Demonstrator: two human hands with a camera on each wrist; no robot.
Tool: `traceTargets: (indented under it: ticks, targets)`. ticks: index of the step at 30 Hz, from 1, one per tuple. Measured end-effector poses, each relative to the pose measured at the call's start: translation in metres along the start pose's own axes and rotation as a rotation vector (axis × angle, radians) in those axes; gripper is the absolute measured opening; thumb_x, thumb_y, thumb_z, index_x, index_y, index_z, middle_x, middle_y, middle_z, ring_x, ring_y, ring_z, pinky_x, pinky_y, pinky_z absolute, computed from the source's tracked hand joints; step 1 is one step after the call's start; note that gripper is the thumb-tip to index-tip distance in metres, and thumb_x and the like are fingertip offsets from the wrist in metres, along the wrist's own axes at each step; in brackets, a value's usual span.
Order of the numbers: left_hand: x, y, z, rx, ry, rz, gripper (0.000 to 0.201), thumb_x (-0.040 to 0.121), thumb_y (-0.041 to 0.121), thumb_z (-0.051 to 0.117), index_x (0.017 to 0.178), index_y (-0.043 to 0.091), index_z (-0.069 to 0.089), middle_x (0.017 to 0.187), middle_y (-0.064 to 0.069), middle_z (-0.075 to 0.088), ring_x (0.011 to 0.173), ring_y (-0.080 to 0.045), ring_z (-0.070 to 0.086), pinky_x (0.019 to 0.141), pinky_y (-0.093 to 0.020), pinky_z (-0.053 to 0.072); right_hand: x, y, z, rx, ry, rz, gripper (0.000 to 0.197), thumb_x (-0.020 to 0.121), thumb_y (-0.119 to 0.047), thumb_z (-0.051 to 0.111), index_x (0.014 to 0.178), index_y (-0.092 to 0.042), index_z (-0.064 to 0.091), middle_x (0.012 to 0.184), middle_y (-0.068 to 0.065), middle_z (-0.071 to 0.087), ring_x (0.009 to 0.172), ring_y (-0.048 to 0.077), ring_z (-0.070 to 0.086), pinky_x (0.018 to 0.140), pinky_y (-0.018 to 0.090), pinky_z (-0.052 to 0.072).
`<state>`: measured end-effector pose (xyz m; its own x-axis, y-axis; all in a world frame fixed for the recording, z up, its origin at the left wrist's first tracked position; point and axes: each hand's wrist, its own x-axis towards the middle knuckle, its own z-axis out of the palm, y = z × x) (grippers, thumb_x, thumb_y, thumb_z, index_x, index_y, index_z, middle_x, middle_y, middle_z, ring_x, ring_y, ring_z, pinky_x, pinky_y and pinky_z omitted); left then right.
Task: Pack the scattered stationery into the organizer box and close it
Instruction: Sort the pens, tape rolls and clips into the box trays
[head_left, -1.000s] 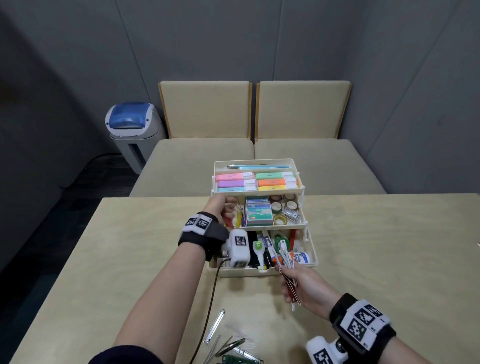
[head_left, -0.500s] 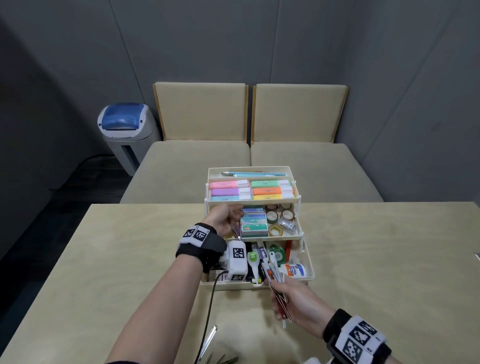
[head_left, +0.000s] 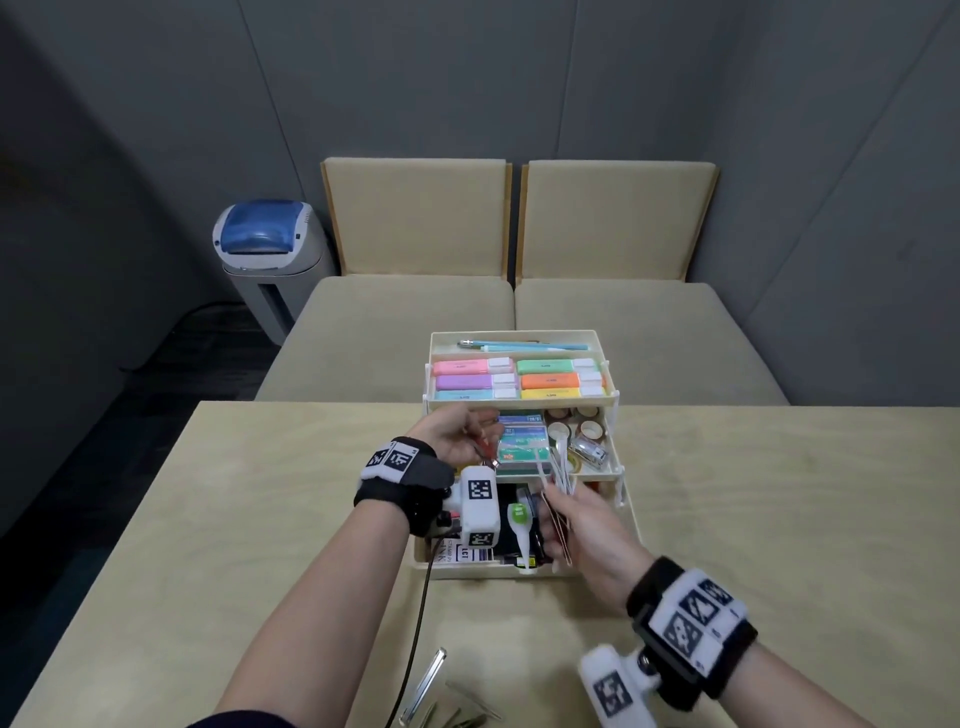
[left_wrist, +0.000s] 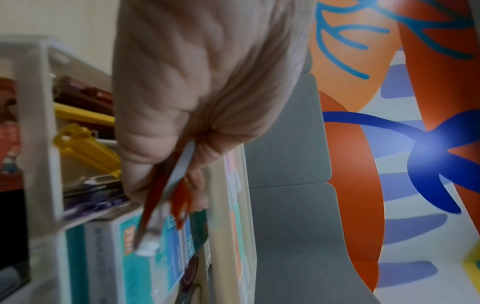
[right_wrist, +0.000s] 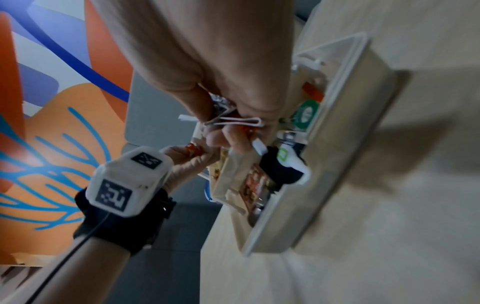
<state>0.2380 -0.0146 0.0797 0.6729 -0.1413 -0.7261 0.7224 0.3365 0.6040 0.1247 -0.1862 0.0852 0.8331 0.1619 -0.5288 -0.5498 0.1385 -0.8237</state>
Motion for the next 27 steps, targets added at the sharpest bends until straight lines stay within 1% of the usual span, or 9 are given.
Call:
traceTargets:
  ticks: [2, 5, 8, 11, 14, 18, 22, 24, 27]
  targets:
    - [-0.001, 0.001, -0.002, -0.007, -0.011, -0.014, 0.055, 0.090, -0.013, 0.015, 0.136, -0.001, 0.041, 0.114, -0.021, 0.053, 0.079, -0.020, 0.053, 0.054, -0.026, 0.054, 0.015, -0.014, 0.010, -0.007, -0.008, -0.021, 0.011, 0.101, -0.017, 0.041, 0.100, -0.007, 0.047, 0.071, 0.001, 0.047, 0.053, 0.010, 0.041, 0.047, 0.022, 0.029]
    - [0.000, 0.004, -0.006, 0.053, 0.002, -0.009, 0.052, 0.089, -0.013, 0.012, 0.126, -0.002, 0.046, 0.095, -0.019, 0.055, 0.069, -0.017, 0.046, 0.042, -0.020, 0.050, 0.039, -0.020, 0.028, -0.117, 0.001, -0.011, 0.011, 0.102, -0.019, 0.040, 0.103, -0.009, 0.047, 0.075, 0.002, 0.046, 0.055, 0.009, 0.039, 0.045, 0.021, 0.030]
    - [0.002, 0.004, -0.007, 0.111, 0.005, -0.004, 0.050, 0.088, -0.012, 0.011, 0.125, -0.001, 0.042, 0.084, -0.017, 0.057, 0.062, -0.020, 0.048, 0.044, -0.028, 0.052, 0.053, -0.011, 0.040, -0.213, -0.005, 0.024, 0.012, 0.102, -0.019, 0.039, 0.101, -0.014, 0.051, 0.076, 0.002, 0.046, 0.054, 0.009, 0.040, 0.044, 0.020, 0.032]
    - [0.004, 0.005, -0.009, 0.131, 0.005, 0.015, 0.046, 0.087, -0.012, 0.013, 0.115, 0.000, 0.049, 0.065, -0.014, 0.064, 0.047, -0.019, 0.057, 0.051, -0.031, 0.052, 0.056, -0.007, 0.048, -0.137, -0.048, 0.051, 0.014, 0.102, -0.016, 0.039, 0.097, -0.016, 0.052, 0.074, 0.001, 0.049, 0.051, 0.008, 0.041, 0.041, 0.019, 0.031]
    - [0.003, 0.004, -0.007, 0.149, 0.006, 0.019, 0.040, 0.090, -0.009, 0.015, 0.093, 0.002, 0.053, 0.069, -0.011, 0.056, 0.046, -0.016, 0.051, 0.045, -0.025, 0.045, 0.057, -0.008, 0.053, 0.003, -0.049, 0.064, 0.013, 0.101, -0.013, 0.041, 0.096, -0.012, 0.052, 0.070, 0.001, 0.051, 0.047, 0.009, 0.041, 0.037, 0.019, 0.030]
    - [0.001, 0.002, -0.007, 0.133, -0.052, 0.020, 0.030, 0.096, 0.004, 0.027, 0.076, 0.010, 0.049, 0.053, -0.002, 0.052, 0.044, -0.014, 0.051, 0.045, -0.020, 0.040, 0.056, -0.012, 0.059, 0.207, 0.009, 0.119, 0.014, 0.100, -0.010, 0.042, 0.093, -0.008, 0.054, 0.067, 0.004, 0.054, 0.046, 0.012, 0.043, 0.033, 0.018, 0.030]
    - [0.000, 0.002, -0.015, 0.088, -0.105, 0.043, 0.025, 0.097, 0.013, 0.033, 0.073, 0.016, 0.040, 0.062, 0.000, 0.033, 0.045, -0.017, 0.049, 0.050, -0.023, 0.042, 0.056, -0.009, 0.063, 0.353, 0.048, 0.200, 0.013, 0.099, -0.009, 0.043, 0.098, -0.003, 0.054, 0.068, 0.009, 0.051, 0.050, 0.015, 0.041, 0.034, 0.021, 0.031]
    - [-0.002, 0.003, -0.018, 0.121, -0.099, 0.033, 0.023, 0.097, 0.014, 0.035, 0.075, 0.015, 0.041, 0.065, -0.002, 0.035, 0.050, -0.019, 0.049, 0.054, -0.028, 0.043, 0.055, -0.007, 0.066, 0.401, 0.058, 0.201, 0.016, 0.099, -0.009, 0.043, 0.105, -0.003, 0.056, 0.070, 0.009, 0.054, 0.050, 0.014, 0.041, 0.034, 0.021, 0.031]
    - [-0.006, 0.004, -0.018, 0.269, -0.034, 0.080, 0.016, 0.096, 0.006, 0.033, 0.100, 0.005, 0.049, 0.075, -0.010, 0.048, 0.054, -0.021, 0.054, 0.051, -0.030, 0.049, 0.053, -0.007, 0.068, 0.420, 0.058, 0.173, 0.020, 0.100, -0.011, 0.040, 0.100, -0.004, 0.058, 0.061, 0.005, 0.059, 0.044, 0.012, 0.045, 0.035, 0.021, 0.030]
